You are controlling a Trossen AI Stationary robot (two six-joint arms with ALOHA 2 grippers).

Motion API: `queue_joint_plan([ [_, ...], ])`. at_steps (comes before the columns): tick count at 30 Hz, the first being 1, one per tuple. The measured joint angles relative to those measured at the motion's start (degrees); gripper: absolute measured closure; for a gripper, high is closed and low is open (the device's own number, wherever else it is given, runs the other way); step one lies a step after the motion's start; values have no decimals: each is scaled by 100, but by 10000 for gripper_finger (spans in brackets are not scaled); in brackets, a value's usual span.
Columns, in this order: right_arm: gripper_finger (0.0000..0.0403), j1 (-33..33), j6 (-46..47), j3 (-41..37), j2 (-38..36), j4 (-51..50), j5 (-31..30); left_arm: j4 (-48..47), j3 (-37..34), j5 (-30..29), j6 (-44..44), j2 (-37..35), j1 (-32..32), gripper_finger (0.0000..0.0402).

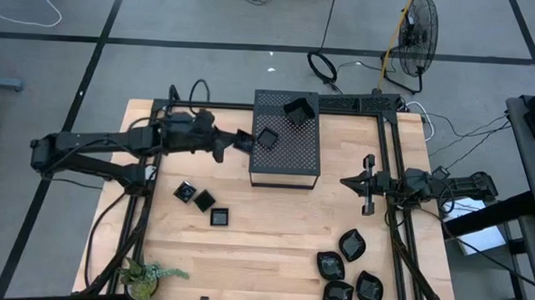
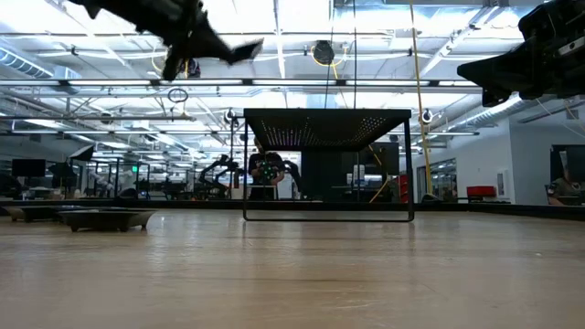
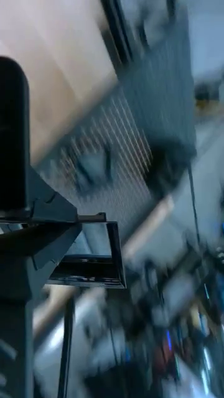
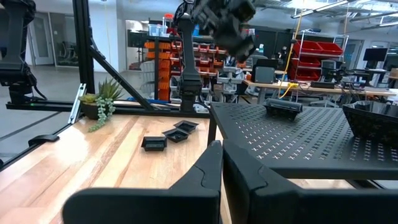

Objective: Pick & Place Mini shaped plates
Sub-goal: Stack the square plate on top of the square plate on the shelf

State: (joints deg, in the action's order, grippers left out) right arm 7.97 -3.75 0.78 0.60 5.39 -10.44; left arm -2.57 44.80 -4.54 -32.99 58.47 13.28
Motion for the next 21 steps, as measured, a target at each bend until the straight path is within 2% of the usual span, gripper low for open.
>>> queue_joint_plan([
  [2, 403, 1, 0, 0, 2, -2, 0, 327, 53, 617, 2, 19, 133, 396],
  [4, 403, 0, 1, 0, 2, -1, 0, 368, 287, 915, -64, 69, 239, 397],
  [10, 403, 0, 0, 0, 2, -2, -1, -996, 1592, 703, 271, 621, 371, 398],
  [21, 403, 1, 0, 0, 1, -1, 0, -2860, 3996, 656, 1010, 2486, 690, 394],
])
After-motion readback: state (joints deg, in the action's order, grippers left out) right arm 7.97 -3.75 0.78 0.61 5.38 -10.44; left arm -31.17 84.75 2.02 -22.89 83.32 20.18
